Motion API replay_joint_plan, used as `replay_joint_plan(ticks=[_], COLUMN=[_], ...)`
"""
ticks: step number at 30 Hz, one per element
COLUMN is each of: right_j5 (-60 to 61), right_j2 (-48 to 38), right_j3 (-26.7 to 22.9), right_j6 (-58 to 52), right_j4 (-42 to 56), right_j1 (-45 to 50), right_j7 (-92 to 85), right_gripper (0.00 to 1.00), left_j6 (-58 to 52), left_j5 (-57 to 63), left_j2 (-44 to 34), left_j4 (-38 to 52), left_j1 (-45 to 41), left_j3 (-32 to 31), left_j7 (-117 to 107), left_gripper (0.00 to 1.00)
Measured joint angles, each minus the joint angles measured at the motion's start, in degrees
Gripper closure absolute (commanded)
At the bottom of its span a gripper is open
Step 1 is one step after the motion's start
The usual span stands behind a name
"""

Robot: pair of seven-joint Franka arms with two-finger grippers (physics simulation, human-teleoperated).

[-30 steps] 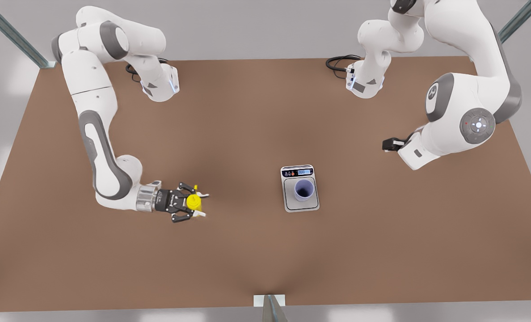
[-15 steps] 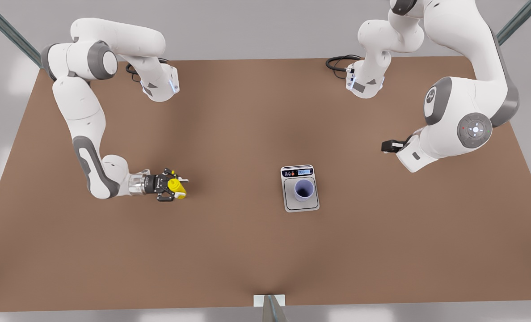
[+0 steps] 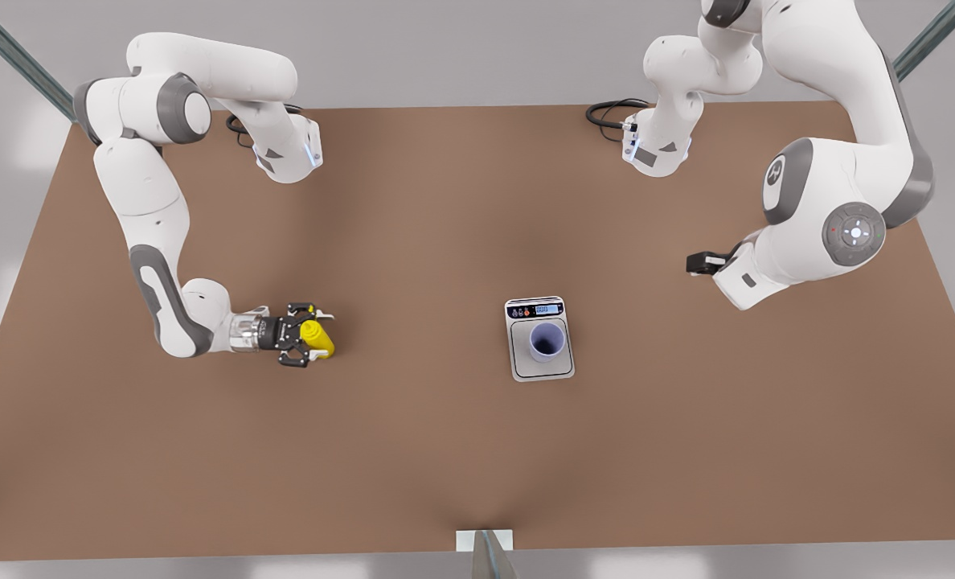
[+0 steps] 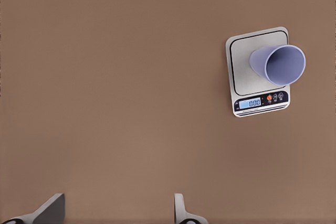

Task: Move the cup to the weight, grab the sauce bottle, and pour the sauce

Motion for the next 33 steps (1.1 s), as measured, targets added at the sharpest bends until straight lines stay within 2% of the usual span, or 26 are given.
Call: replay_joint_plan(ticks=[14, 21, 23, 26, 29, 30, 31, 33], right_j5=[-4.47, -8.51, -14.33, -36.56, -56.63, -65.54, -73.05, -74.80], right_j2=[-0.70, -1.63, -2.45, -9.65, -20.75, -24.05, -29.23, -33.91], right_j3=[-1.56, -5.08, -8.10, -13.32, -12.93, -8.20, -4.86, -10.75], right_j6=[0.80, 0.64, 0.04, -6.62, -10.08, -9.00, -5.97, -5.87], right_j4=[0.50, 1.57, 3.82, 16.16, 28.81, 31.50, 31.21, 30.45], right_j1=[-2.20, -3.23, -3.36, -2.49, 7.81, 12.67, 13.93, 16.18], right_j7=[-1.56, -1.46, -1.18, -1.26, -1.91, -2.84, -11.21, -18.18], right_gripper=[0.00, 0.00, 0.00, 0.00, 0.00, 0.00, 0.00, 0.00], left_j6=[0.09, 0.08, 0.09, -1.54, -3.75, -3.46, -3.26, -3.25], left_j5=[0.00, 0.00, 0.02, -0.02, -0.04, 0.02, 0.06, 0.10], left_j2=[0.00, -0.05, -0.53, -1.04, -2.97, -3.88, -4.12, -4.04], left_j4=[0.00, 0.42, 1.72, 3.65, 3.76, 3.04, 2.75, 2.68], left_j1=[-0.02, -0.02, -0.03, -0.05, 0.19, 0.12, 0.22, 0.16], left_j3=[-0.04, 0.00, 0.05, 0.47, 1.41, 1.41, 1.41, 1.41], left_j7=[0.00, 0.00, 0.14, -0.09, 0.30, 0.42, 0.47, 0.62], left_gripper=[0.00, 0.00, 0.00, 0.00, 0.00, 0.00, 0.00, 0.00])
